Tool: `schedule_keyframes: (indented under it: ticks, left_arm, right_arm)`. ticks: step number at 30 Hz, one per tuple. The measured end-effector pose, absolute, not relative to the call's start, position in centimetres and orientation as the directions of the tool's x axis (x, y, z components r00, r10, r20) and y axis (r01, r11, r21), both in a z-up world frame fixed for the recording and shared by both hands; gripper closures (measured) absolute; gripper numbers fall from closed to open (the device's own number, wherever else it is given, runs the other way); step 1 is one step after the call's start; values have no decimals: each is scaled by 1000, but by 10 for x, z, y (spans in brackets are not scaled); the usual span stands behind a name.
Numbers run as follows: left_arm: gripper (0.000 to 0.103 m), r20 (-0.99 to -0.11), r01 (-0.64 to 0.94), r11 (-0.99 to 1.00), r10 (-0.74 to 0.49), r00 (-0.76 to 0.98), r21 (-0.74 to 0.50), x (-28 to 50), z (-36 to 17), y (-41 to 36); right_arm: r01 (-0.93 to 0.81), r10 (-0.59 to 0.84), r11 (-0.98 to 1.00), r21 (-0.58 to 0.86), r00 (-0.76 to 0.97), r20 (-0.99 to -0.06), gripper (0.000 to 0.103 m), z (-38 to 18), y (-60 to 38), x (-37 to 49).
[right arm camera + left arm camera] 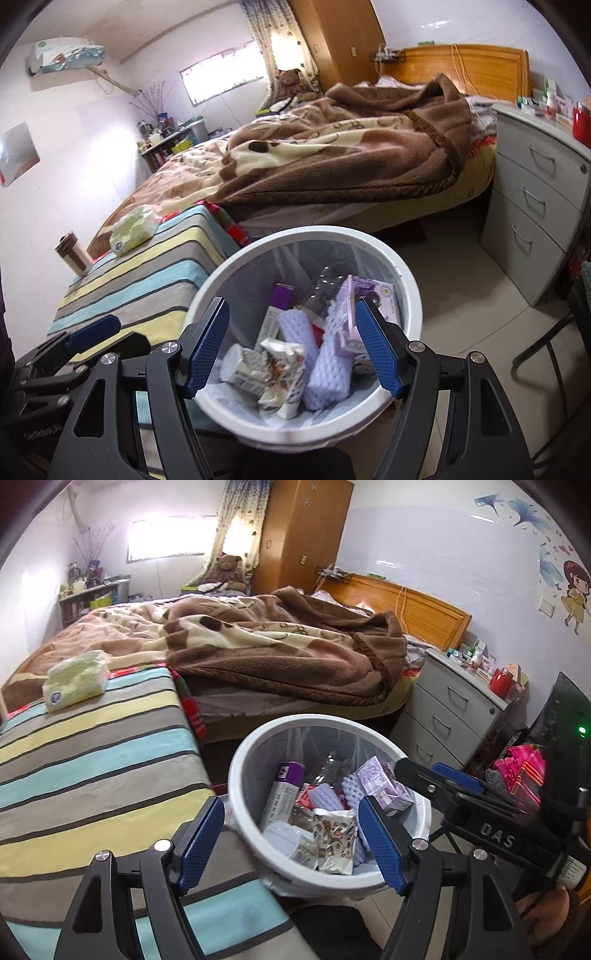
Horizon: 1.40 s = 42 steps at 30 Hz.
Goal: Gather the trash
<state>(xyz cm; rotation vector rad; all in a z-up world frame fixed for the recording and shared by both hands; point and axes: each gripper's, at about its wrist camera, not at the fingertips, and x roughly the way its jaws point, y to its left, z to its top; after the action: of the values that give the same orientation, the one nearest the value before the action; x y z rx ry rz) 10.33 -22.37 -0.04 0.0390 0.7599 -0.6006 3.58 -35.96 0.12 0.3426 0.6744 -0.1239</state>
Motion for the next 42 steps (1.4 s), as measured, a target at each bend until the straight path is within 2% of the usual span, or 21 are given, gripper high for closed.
schedule_keyframes:
  ticks: [16, 20, 25, 30, 37, 42]
  left_arm:
    - [28, -586, 376, 921, -362, 725, -103, 51, 19, -152]
    - [28, -556, 321, 947, -286, 781, -36, 31, 24, -138]
    - [28, -533, 304, 952, -262, 804, -9, 11, 25, -129]
    - [28, -524, 246, 969, -197, 829, 24, -5, 22, -120]
    - [28, -503, 233, 972, -189, 843, 25, -21, 18, -112]
    - [28, -500, 232, 972, -185, 846, 33, -27, 15, -113]
  right_arm:
    - [149, -23, 969, 199, 852, -524, 31, 17, -309, -7]
    - [142, -27, 972, 190, 864, -503, 31, 19, -297, -21]
    - [147, -36, 970, 193, 873, -486, 31, 17, -287, -36]
    - [191, -106, 972, 138, 879, -465, 31, 13, -274, -54]
    - [205, -140, 972, 112, 896, -422, 31, 15, -266, -68]
    - [213, -140, 969, 128, 893, -427, 31, 13, -267, -68]
